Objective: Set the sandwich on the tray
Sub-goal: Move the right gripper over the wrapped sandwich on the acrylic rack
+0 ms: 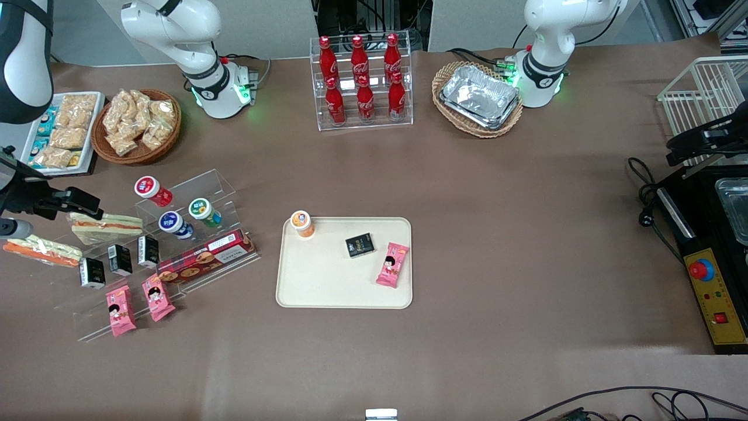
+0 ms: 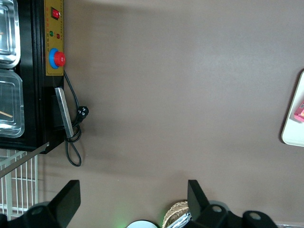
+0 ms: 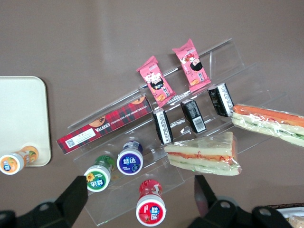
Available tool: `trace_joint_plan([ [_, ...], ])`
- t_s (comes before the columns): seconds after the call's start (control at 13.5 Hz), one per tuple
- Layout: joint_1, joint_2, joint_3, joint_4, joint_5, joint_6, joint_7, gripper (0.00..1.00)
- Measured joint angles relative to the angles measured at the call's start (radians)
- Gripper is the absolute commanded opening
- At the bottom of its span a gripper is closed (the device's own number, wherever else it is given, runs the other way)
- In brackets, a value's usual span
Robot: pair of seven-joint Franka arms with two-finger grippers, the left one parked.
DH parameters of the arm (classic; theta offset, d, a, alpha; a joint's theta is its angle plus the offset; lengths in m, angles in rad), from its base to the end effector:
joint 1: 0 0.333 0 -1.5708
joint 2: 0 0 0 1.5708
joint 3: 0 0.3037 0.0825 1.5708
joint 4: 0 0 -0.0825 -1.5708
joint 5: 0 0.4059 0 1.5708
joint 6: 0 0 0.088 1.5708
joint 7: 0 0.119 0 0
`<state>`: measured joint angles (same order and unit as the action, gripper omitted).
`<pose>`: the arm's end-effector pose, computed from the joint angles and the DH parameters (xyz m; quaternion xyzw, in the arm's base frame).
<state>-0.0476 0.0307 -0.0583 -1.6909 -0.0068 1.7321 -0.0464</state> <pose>0.5913 -0.0632 0.5366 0.9996 -0.0292 0.0049 0.0046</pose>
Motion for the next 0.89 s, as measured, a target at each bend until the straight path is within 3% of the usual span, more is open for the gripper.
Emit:
trace_joint_plan([
  [0.3, -0.001, -0.004, -0.003, 0.000, 0.021, -0.001, 0.023, 1.00],
  [0.89, -0.039, -0.006, -0.025, 0.026, 0.024, 0.001, 0.427, 1.00],
])
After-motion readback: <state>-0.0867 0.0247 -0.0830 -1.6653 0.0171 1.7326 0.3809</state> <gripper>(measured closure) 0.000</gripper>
